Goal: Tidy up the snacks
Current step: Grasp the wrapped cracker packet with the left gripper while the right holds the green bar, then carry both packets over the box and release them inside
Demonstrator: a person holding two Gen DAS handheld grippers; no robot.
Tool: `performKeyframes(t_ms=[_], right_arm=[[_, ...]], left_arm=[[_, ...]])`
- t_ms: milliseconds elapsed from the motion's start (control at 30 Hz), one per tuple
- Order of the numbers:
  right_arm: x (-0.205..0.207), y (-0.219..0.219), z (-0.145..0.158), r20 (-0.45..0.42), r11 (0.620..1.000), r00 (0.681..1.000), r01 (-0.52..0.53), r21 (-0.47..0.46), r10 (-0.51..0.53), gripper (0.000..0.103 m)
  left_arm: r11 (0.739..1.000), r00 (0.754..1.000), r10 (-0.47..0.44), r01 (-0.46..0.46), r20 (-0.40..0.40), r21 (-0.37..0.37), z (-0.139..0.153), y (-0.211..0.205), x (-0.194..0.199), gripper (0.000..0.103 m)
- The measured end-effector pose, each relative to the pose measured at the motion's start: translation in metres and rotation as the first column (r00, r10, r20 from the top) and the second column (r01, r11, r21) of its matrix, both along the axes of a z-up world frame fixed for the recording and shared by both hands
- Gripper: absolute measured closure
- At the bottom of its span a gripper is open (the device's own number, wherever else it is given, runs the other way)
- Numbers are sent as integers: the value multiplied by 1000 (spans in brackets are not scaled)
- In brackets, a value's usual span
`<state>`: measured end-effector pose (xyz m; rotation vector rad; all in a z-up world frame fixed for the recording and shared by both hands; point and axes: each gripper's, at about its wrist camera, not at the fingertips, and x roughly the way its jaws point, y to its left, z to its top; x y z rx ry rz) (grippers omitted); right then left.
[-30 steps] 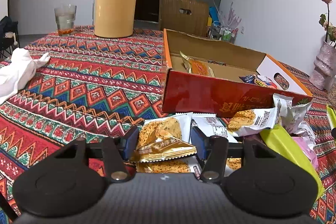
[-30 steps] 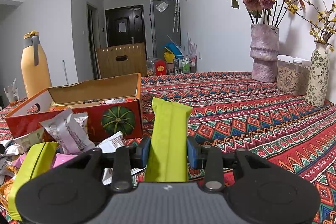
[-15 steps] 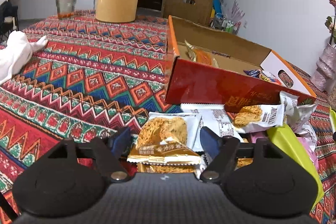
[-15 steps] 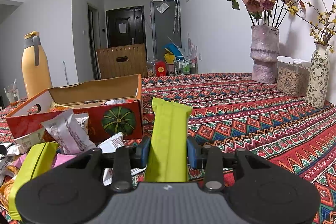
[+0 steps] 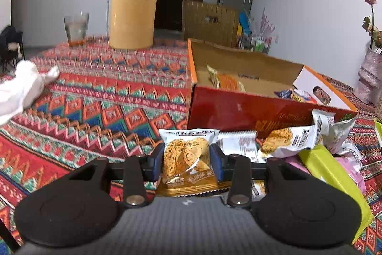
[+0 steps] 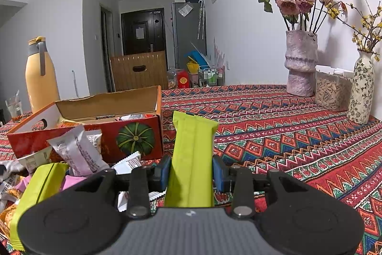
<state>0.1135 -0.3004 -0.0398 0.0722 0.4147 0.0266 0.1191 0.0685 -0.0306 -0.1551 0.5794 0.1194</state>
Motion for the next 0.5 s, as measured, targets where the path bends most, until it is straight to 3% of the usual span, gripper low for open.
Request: performKeyframes(t_ms=[267, 500], right_arm=[[-2, 0, 2, 15, 1000, 1000, -2, -2, 2, 67], [-8, 7, 8, 50, 999, 998, -22, -36, 24, 67]], left_arm=[[999, 998, 7, -9, 59, 45, 11, -5, -8, 62], [999, 994, -8, 3, 109, 40, 38, -8, -15, 62]])
